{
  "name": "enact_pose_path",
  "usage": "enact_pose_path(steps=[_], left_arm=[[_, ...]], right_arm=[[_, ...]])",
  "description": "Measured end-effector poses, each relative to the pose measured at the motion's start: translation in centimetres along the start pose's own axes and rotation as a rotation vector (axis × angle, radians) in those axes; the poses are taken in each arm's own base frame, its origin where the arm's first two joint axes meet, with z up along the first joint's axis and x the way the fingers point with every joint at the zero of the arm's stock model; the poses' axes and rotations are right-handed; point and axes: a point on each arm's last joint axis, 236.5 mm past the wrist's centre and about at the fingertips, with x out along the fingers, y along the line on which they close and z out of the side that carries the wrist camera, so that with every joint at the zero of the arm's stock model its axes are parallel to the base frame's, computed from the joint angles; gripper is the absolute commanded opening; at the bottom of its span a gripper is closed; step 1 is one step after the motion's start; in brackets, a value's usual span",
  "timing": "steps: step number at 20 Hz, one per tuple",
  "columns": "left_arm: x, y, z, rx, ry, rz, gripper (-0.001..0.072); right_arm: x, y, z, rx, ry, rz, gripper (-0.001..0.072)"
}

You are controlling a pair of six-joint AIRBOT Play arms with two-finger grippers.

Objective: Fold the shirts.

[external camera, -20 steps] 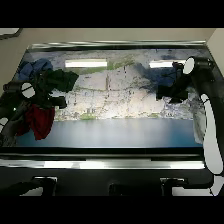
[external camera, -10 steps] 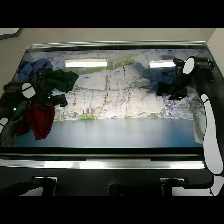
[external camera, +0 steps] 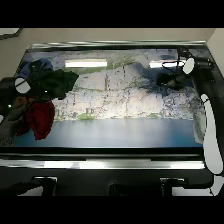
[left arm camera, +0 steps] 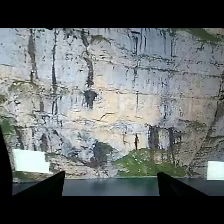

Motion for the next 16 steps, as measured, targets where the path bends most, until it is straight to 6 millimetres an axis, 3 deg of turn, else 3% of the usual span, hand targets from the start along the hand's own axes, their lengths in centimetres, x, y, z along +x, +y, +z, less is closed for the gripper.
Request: enact_pose_path(steps=[3, 7, 9, 16], left_arm=[[-1.4, 6.3, -0.9, -0.061, 0.075, 0.154, 0.072], [1.0, 12.3, -5.7, -0.216, 0.263, 0.236, 0.072], [2.9, 14.3, -7.6, -0.273, 0.336, 0.257, 0.072], [8.9, 17.1, -9.1, -0.324, 0.375, 0.269, 0.0697]], right_arm=[[0.6, -0.4, -2.7, -0.051, 0.118, -0.009, 0.0704], [1.6, 0.6, -6.4, -0.094, 0.284, 0.049, 0.0704], [2.0, 1.5, -7.5, -0.103, 0.335, 0.094, 0.0704], [2.0, 2.9, -9.8, -0.123, 0.438, 0.168, 0.0704]])
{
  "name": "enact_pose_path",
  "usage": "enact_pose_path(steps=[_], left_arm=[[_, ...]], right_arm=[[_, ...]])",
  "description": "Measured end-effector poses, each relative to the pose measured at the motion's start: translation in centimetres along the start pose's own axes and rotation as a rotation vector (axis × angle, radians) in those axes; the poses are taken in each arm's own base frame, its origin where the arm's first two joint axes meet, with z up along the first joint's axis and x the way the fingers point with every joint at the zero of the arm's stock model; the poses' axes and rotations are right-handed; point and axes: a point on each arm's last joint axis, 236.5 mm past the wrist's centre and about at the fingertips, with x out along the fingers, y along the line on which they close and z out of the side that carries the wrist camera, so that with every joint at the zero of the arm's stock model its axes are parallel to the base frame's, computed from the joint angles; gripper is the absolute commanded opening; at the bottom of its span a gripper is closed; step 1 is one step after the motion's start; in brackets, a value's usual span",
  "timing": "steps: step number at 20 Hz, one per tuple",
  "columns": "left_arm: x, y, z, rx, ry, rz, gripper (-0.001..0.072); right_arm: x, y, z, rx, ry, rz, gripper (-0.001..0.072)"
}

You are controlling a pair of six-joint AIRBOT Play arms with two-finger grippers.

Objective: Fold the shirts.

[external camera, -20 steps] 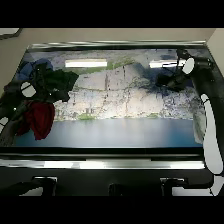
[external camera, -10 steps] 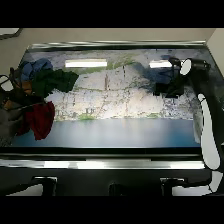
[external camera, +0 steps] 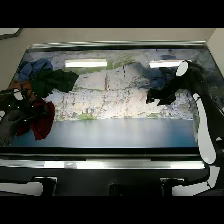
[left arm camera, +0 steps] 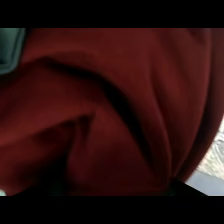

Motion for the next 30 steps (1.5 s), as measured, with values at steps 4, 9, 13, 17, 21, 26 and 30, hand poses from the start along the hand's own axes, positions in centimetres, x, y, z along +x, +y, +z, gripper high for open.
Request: enact_pose_path(steps=[4, 9, 13, 17, 21, 26, 30], left_arm=[[1.1, -1.1, 0.2, 0.006, 0.02, -0.045, 0.0034], [-10.2, -8.2, 4.3, 0.122, -0.278, -0.282, 0.0032], [-21.8, -18.1, -0.7, 0.35, -0.496, -0.491, 0.0032], [-24.2, -27.3, -11.4, 0.631, -0.464, -0.628, 0.0032], [-21.1, -33.6, -21.0, 0.854, -0.329, -0.663, 0.0033], [-14.2, -36.6, -27.3, 0.992, -0.135, -0.583, 0.0715], [-12.8, -32.0, -23.5, 0.988, -0.086, -0.446, 0.0714]], right_arm=[[0.0, 0.3, -0.9, -0.007, 0.037, 0.011, 0.0701], [-2.7, 0.0, -0.3, -0.034, -0.046, -0.036, 0.0699], [-7.7, 0.0, 0.1, -0.057, -0.19, -0.097, 0.0699], [-13.0, 1.0, -1.9, -0.072, -0.277, -0.121, 0.0699], [-16.7, 1.4, -5.3, -0.078, -0.296, -0.154, 0.0699], [-17.8, 0.6, -7.7, -0.058, -0.27, -0.199, 0.07], [-12.5, -0.8, -8.2, -0.022, -0.172, -0.189, 0.07]])
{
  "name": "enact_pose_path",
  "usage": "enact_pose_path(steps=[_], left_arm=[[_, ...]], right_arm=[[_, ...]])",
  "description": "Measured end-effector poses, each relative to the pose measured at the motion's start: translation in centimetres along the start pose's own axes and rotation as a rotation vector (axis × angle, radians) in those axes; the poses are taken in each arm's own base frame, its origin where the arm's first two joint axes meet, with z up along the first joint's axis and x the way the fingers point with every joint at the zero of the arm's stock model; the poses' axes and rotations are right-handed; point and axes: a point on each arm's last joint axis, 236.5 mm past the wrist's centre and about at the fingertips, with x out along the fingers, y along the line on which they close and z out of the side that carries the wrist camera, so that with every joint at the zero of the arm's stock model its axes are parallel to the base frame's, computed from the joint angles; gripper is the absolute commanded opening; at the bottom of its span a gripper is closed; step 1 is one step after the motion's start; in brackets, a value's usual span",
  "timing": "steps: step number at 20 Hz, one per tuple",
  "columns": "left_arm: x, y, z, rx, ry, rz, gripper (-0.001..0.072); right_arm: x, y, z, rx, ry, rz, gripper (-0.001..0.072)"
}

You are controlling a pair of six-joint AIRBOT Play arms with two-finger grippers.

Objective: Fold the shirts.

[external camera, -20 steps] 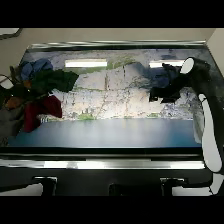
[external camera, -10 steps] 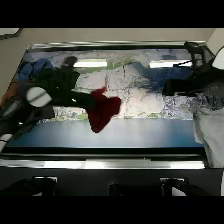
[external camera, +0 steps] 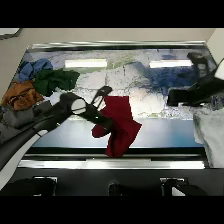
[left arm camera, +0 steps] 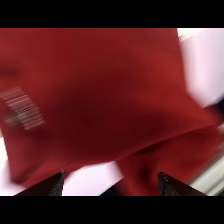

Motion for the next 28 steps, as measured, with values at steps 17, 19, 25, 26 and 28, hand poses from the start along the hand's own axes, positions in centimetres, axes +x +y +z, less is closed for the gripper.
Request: enact_pose_path(steps=[17, 19, 25, 26, 28], left_arm=[[9.1, 6.4, -6.2, -0.657, -0.09, -0.261, 0.0139], [9.4, 6.8, -5.6, -0.668, -0.122, -0.253, 0.0034], [7.5, 6.6, -3.6, -0.63, -0.213, -0.262, 0.0031], [6.5, 6.6, -3.0, -0.598, -0.245, -0.257, 0.003], [2.4, 7.3, -0.6, -0.507, -0.368, -0.218, 0.003]], right_arm=[[19.8, 6.8, -6.3, 0.229, 0.324, 0.355, 0.066], [21.0, 7.8, -6.3, 0.261, 0.336, 0.371, 0.0525], [23.2, 10.0, -4.6, 0.316, 0.279, 0.374, 0.0047], [22.8, 9.6, -3.5, 0.289, 0.229, 0.355, 0.0047], [19.5, 9.3, -0.3, 0.221, 0.092, 0.343, 0.0047]])
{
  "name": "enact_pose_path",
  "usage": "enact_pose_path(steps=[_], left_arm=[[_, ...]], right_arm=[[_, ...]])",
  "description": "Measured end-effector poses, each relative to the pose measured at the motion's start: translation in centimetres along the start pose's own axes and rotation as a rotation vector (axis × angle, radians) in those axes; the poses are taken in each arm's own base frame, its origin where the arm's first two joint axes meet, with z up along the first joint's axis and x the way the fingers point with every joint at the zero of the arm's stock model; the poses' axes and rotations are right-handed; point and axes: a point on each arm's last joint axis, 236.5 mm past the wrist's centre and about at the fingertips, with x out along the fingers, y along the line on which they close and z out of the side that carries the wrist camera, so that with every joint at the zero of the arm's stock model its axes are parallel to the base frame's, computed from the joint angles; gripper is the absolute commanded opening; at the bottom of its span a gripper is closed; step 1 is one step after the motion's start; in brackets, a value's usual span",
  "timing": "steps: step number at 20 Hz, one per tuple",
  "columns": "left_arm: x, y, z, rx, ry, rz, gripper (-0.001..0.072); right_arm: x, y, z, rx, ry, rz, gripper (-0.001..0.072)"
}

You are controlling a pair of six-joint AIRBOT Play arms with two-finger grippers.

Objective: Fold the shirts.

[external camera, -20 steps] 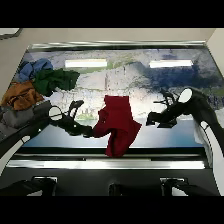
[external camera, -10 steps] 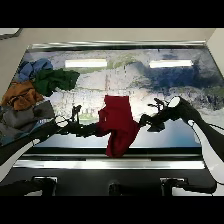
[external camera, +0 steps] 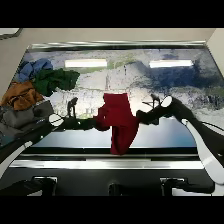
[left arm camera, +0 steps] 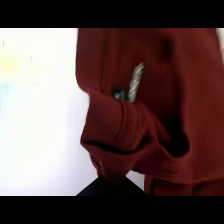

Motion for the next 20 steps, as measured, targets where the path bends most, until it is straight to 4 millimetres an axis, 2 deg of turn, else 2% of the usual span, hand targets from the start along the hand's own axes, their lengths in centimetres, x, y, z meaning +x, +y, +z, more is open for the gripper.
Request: enact_pose_path(steps=[1, 2, 3, 4, 5, 7, 8, 9, 10, 11, 13, 14, 16, 18, 19, 20], left_arm=[[-2.1, -1.0, 2.1, 0.055, -0.071, -0.003, 0.003], [-5.1, -2.2, 4.8, 0.104, -0.163, -0.001, 0.003], [-8.8, -3.5, 7.6, 0.137, -0.273, 0.0, 0.003], [-13.2, -5.0, 10.3, 0.163, -0.394, 0.0, 0.003], [-18.4, -6.6, 12.7, 0.189, -0.528, -0.001, 0.003], [-29.5, -9.7, 15.7, 0.239, -0.799, -0.004, 0.0031], [-34.8, -11.3, 15.9, 0.263, -0.92, -0.006, 0.003], [-38.6, -12.5, 15.5, 0.282, -1.006, -0.008, 0.003], [-42.0, -13.6, 14.8, 0.303, -1.08, -0.007, 0.003], [-44.5, -14.3, 14.0, 0.317, -1.137, -0.004, 0.003], [-48.3, -15.1, 12.6, 0.328, -1.23, 0.01, 0.003], [-49.7, -15.3, 11.9, 0.325, -1.265, 0.016, 0.003], [-51.1, -15.1, 11.0, 0.322, -1.296, 0.044, 0.003], [-49.9, -13.5, 10.7, 0.299, -1.23, 0.114, 0.0031], [-48.3, -12.0, 10.6, 0.279, -1.163, 0.159, 0.0031], [-45.9, -9.8, 10.6, 0.247, -1.068, 0.212, 0.0032]], right_arm=[[-2.6, 1.3, 1.6, -0.062, -0.079, -0.005, 0.0047], [-6.1, 2.5, 3.4, -0.126, -0.183, -0.017, 0.0047], [-10.8, 4.0, 5.8, -0.198, -0.335, -0.037, 0.0047], [-16.0, 5.5, 7.3, -0.257, -0.478, -0.055, 0.0047], [-21.7, 7.3, 8.3, -0.307, -0.635, -0.064, 0.0047], [-33.5, 10.3, 7.8, -0.376, -0.937, -0.079, 0.0047], [-38.9, 11.4, 6.5, -0.387, -1.076, -0.073, 0.0047], [-43.1, 12.1, 4.7, -0.388, -1.179, -0.063, 0.0047], [-46.0, 12.4, 3.0, -0.384, -1.246, -0.053, 0.0047], [-48.2, 12.4, 1.4, -0.378, -1.294, -0.051, 0.0047], [-51.0, 11.9, -1.2, -0.366, -1.352, -0.069, 0.0047], [-51.8, 11.4, -2.1, -0.358, -1.366, -0.084, 0.0047], [-52.3, 10.3, -3.4, -0.338, -1.36, -0.122, 0.0047], [-50.9, 8.4, -3.9, -0.304, -1.287, -0.191, 0.0047], [-49.3, 7.0, -3.7, -0.277, -1.212, -0.239, 0.0048], [-46.6, 5.4, -3.3, -0.246, -1.102, -0.294, 0.0049]])
